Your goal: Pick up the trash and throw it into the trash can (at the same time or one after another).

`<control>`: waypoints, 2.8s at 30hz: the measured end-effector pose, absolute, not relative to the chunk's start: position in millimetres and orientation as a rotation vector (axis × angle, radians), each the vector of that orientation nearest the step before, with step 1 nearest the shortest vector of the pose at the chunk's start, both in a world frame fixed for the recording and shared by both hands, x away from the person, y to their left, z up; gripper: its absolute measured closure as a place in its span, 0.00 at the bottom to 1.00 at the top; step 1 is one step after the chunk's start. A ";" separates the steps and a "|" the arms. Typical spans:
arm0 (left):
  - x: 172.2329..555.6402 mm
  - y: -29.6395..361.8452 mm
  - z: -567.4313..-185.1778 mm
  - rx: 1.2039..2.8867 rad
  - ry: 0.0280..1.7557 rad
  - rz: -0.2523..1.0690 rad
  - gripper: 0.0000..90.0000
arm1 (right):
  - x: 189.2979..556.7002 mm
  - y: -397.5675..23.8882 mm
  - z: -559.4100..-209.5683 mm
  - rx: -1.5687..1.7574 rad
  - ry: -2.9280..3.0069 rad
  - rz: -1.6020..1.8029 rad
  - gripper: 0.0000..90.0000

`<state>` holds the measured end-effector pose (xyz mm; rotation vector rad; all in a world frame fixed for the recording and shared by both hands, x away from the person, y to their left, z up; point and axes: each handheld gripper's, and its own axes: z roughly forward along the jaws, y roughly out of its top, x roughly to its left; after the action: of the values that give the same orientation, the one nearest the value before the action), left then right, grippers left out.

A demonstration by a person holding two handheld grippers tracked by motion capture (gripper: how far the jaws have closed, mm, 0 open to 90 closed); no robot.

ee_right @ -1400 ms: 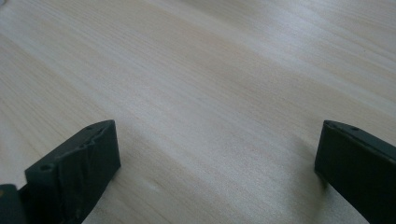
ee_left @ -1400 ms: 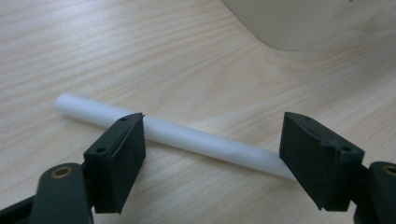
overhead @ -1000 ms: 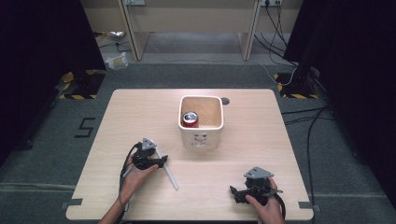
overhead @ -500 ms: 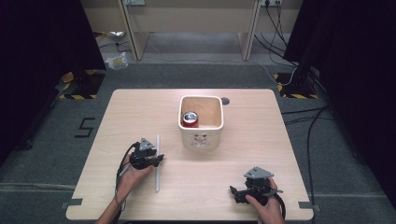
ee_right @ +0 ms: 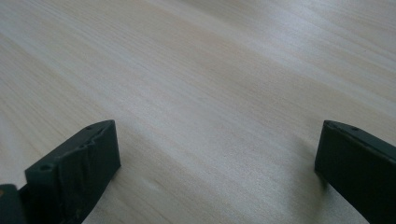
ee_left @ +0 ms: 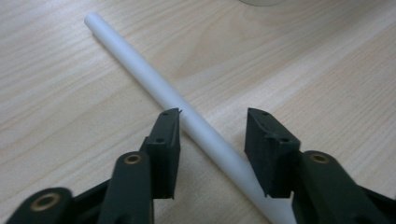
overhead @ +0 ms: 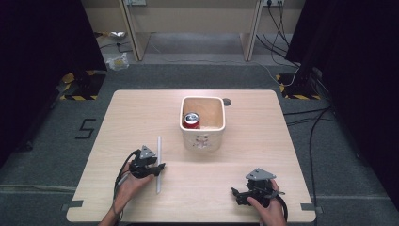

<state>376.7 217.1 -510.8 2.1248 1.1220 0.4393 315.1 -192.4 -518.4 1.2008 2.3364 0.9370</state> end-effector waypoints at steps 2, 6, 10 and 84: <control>377.1 217.5 -511.2 2.120 1.116 0.444 0.70 | 315.4 -192.5 -518.4 1.193 2.338 0.937 0.00; 379.1 219.4 -511.8 2.116 1.105 0.445 0.83 | 315.3 -192.4 -518.5 1.190 2.338 0.940 0.00; 381.1 221.7 -512.2 2.104 1.104 0.426 0.87 | 315.0 -192.2 -518.6 1.194 2.337 0.941 0.00; 424.9 140.8 -365.3 2.127 0.727 0.494 0.88 | 315.0 -192.2 -518.8 1.192 2.336 0.944 0.00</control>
<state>424.9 140.8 -365.3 2.1267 0.7268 0.4936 315.0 -192.2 -518.8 1.1922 2.3363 0.9440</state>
